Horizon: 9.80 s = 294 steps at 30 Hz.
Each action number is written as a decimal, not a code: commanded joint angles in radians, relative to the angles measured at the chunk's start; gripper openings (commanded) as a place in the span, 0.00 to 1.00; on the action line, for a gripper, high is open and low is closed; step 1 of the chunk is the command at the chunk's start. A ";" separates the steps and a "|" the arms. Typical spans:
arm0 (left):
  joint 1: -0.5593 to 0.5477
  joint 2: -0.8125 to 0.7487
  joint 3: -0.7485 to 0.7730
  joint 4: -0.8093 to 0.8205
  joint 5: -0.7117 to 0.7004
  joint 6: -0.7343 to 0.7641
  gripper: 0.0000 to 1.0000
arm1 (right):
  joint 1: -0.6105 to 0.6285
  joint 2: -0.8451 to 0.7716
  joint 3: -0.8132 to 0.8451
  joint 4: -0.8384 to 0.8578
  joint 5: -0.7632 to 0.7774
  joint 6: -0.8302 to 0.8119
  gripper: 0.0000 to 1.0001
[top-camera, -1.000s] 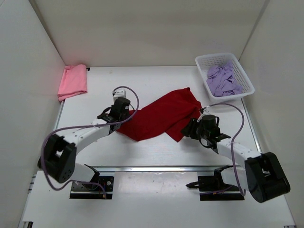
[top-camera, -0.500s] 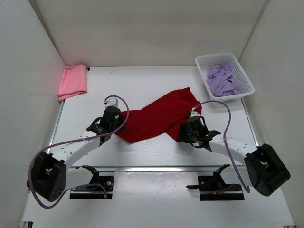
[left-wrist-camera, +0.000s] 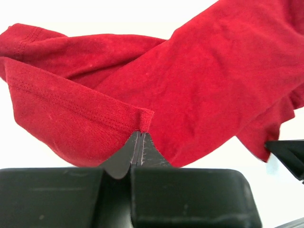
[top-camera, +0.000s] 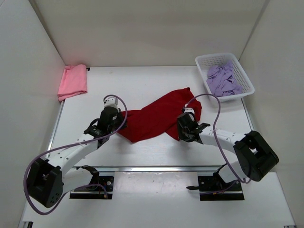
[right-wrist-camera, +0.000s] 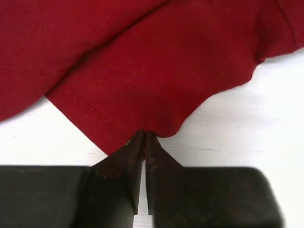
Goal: Fold and stack the t-shirts
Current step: Flatten out the tshirt, then fold the flattened tshirt in 1/3 of the way
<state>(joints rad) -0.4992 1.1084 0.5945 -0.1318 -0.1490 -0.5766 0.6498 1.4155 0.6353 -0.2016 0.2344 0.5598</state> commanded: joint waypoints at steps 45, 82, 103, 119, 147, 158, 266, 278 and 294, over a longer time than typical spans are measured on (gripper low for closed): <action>0.461 0.606 1.169 -0.290 0.132 0.038 0.00 | -0.495 0.625 1.917 -0.311 -0.368 -0.423 0.00; 0.604 -0.130 -0.128 -0.008 0.181 -0.086 0.00 | -0.438 -0.556 -0.100 -0.183 -0.383 -0.127 0.00; 0.634 -0.176 -0.027 -0.115 0.256 -0.058 0.00 | -0.531 -0.764 -0.077 -0.368 -0.470 -0.103 0.00; 0.608 0.243 0.159 0.106 0.183 -0.190 0.00 | -0.621 -0.066 0.280 0.094 -0.408 -0.136 0.00; 0.636 0.662 0.415 0.121 0.197 -0.230 0.04 | -0.624 0.405 0.670 0.131 -0.409 -0.204 0.00; 0.643 0.576 0.401 0.143 0.115 -0.204 0.01 | -0.628 0.474 0.722 0.145 -0.422 -0.213 0.00; 0.137 0.087 -0.150 0.261 0.264 -0.149 0.42 | -0.378 -0.066 -0.140 0.324 -0.553 0.020 0.34; 0.149 0.079 -0.184 0.291 0.296 -0.154 0.42 | -0.371 0.020 -0.077 0.347 -0.606 0.034 0.10; 0.133 0.062 -0.183 0.279 0.284 -0.175 0.41 | -0.291 0.344 0.464 0.220 -0.520 -0.012 0.10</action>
<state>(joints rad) -0.3641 1.2095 0.4030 0.1352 0.1352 -0.7456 0.3283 1.7199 1.0115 0.0402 -0.3328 0.5770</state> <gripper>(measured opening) 0.412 0.089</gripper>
